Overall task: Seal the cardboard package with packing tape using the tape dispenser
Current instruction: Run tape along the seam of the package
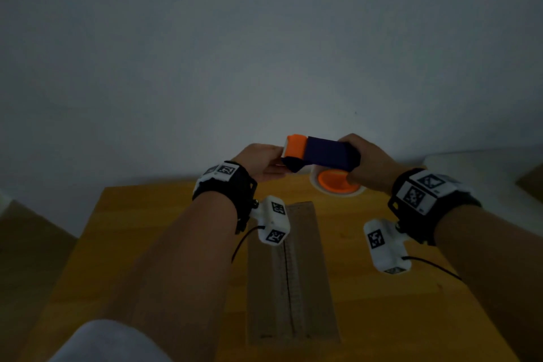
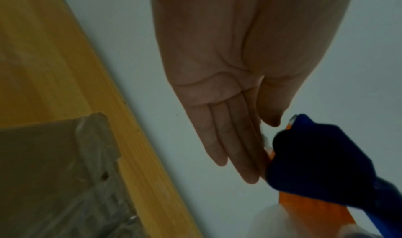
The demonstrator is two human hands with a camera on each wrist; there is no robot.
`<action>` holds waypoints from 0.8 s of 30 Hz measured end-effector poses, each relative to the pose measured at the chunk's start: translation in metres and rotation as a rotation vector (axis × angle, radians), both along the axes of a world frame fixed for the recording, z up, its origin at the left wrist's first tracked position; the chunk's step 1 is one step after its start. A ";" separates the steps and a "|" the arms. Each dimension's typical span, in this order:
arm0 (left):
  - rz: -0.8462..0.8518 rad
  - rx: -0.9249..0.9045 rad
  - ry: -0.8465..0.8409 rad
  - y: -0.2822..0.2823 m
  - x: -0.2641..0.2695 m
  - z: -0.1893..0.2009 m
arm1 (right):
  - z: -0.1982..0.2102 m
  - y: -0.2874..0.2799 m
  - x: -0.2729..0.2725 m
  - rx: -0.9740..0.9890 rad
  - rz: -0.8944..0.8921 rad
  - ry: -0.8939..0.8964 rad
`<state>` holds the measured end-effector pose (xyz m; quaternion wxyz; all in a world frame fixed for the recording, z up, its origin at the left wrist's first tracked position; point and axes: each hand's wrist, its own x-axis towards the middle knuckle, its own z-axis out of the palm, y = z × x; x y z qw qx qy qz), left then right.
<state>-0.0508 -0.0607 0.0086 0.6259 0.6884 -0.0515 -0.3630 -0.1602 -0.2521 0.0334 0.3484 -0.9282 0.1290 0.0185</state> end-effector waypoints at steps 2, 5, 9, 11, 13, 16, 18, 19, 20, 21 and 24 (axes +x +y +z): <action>0.032 -0.031 -0.003 0.001 0.001 -0.001 | 0.000 0.000 0.000 0.012 0.000 -0.009; 0.055 -0.023 -0.006 0.001 0.002 -0.002 | 0.000 0.000 0.001 0.018 0.008 -0.021; 0.088 -0.001 0.010 0.001 0.000 0.000 | 0.000 0.001 0.000 0.029 0.015 -0.028; 0.082 0.012 0.027 0.001 0.000 0.000 | 0.000 0.001 -0.001 0.031 0.018 -0.029; 0.089 0.027 0.038 0.002 0.001 -0.003 | -0.001 0.000 -0.001 0.029 0.024 -0.029; 0.124 0.028 0.054 0.005 0.002 -0.006 | -0.001 -0.002 0.000 0.022 0.040 -0.035; 0.129 0.042 0.055 0.008 0.002 -0.007 | -0.001 -0.003 0.000 0.006 0.054 -0.038; 0.128 0.041 0.061 0.009 0.001 -0.007 | -0.001 -0.004 -0.001 -0.007 0.060 -0.038; 0.125 0.041 0.062 0.010 0.001 -0.007 | -0.002 -0.004 -0.001 -0.022 0.063 -0.035; 0.122 0.047 0.055 0.011 0.002 -0.007 | -0.002 -0.003 -0.001 -0.041 0.066 -0.031; 0.125 0.071 0.015 0.009 0.002 -0.010 | -0.004 0.000 -0.002 -0.151 0.085 -0.002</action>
